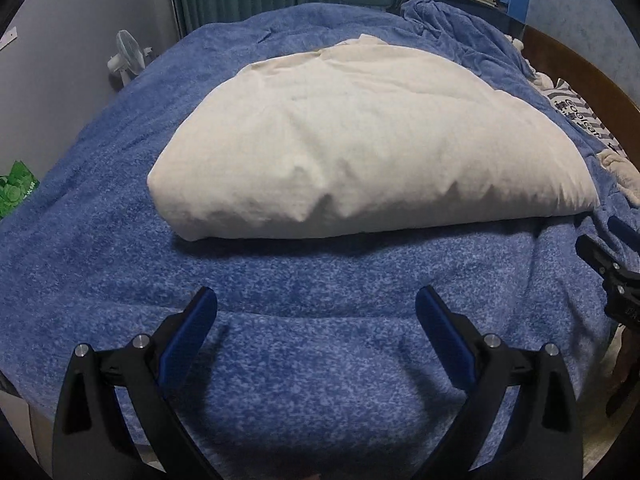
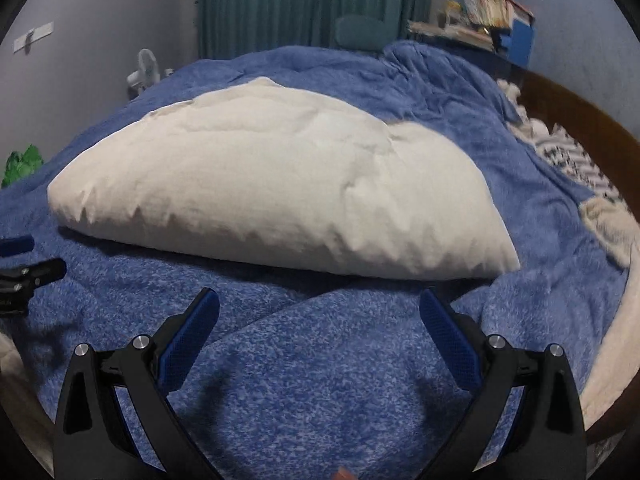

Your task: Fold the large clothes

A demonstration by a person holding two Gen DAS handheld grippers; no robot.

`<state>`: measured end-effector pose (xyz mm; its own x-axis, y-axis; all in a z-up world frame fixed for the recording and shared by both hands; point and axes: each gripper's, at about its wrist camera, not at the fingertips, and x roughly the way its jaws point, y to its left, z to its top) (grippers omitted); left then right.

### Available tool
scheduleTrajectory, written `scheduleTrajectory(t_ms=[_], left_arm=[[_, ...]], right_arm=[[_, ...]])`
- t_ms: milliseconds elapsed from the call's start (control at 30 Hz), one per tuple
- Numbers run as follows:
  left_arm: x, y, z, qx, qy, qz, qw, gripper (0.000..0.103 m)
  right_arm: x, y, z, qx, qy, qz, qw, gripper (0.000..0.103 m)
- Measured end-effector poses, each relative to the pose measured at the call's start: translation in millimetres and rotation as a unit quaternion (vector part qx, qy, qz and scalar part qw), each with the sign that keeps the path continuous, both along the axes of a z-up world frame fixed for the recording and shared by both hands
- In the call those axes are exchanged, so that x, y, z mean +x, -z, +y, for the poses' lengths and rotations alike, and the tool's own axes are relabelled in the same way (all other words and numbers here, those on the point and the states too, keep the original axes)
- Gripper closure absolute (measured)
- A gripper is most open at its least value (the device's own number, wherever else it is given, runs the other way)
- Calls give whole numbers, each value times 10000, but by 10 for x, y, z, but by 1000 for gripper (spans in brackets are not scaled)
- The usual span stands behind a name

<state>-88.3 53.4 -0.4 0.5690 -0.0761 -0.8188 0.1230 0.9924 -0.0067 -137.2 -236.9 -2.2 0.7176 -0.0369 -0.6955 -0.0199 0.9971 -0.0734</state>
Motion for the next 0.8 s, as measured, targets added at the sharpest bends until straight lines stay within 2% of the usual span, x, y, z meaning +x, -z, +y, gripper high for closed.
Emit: scheduleTrajectory(t_ms=[267, 800], left_arm=[[-36, -39, -51, 139, 9, -163, 9998, 8], [-71, -39, -163, 177, 151, -121, 9997, 8]], right_arm=[[89, 61, -195, 339, 271, 236, 9988, 7], [71, 107, -147, 286, 226, 328, 9988, 7]])
